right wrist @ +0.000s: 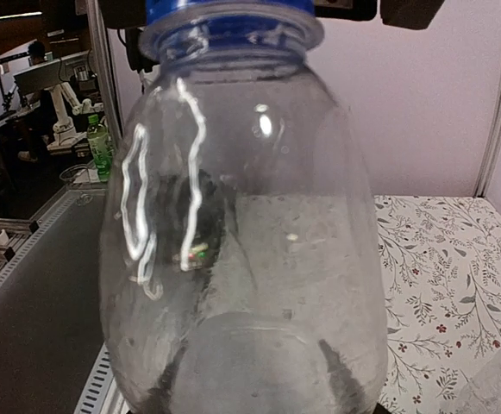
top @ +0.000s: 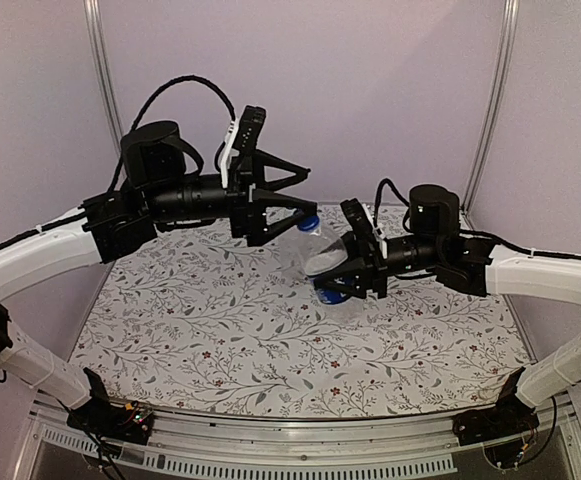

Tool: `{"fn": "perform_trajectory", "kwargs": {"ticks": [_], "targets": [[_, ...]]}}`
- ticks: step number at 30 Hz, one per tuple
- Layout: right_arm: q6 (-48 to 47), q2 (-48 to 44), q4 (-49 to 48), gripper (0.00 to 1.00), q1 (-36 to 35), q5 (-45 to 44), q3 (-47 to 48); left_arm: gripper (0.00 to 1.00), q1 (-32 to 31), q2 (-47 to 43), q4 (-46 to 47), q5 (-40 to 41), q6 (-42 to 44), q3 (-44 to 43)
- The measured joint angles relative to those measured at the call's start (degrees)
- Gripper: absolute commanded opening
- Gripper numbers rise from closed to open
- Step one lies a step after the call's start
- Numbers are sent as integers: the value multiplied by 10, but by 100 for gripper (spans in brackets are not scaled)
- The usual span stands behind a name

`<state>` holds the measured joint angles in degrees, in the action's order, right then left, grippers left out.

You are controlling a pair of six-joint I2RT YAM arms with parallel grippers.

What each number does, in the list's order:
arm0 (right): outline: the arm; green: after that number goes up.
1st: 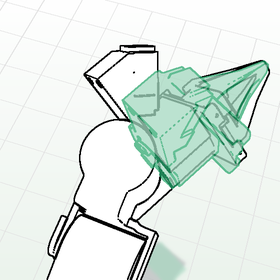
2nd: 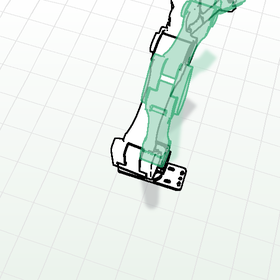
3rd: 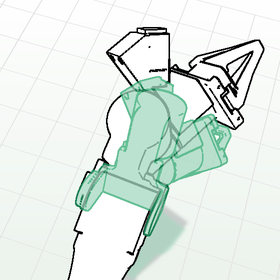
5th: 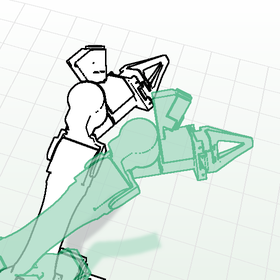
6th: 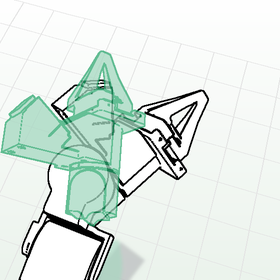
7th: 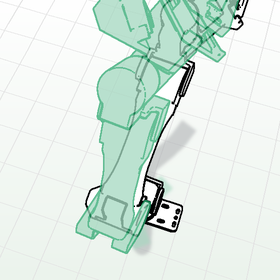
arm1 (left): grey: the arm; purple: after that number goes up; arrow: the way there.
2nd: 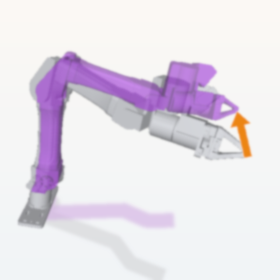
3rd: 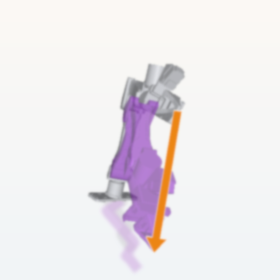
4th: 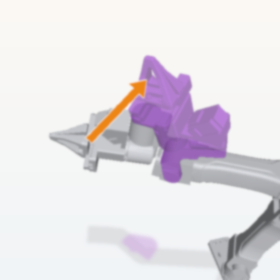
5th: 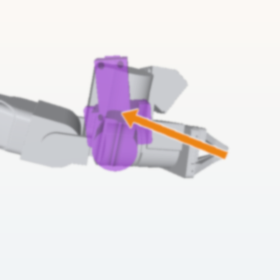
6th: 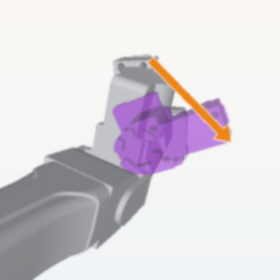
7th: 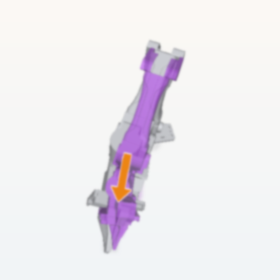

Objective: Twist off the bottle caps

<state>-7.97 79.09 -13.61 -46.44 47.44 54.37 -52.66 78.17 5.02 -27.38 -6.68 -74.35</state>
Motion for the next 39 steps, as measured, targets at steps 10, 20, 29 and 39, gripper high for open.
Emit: {"fn": "perform_trajectory", "kwargs": {"ticks": [10, 20, 29, 39], "targets": [[3, 24, 12, 42, 0, 128, 24, 73, 24, 0, -8, -191, 52, 0], [5, 39, 23, 42, 0, 165, 36, 53, 31, 26, -7, -261, 52, 0], [7, 48, 26, 42, 0, 170, 42, 38, 31, 33, -5, -280, 48, 0], [8, 48, 27, 41, 0, 171, 42, 15, 32, 33, 0, -276, 52, 0]]}}
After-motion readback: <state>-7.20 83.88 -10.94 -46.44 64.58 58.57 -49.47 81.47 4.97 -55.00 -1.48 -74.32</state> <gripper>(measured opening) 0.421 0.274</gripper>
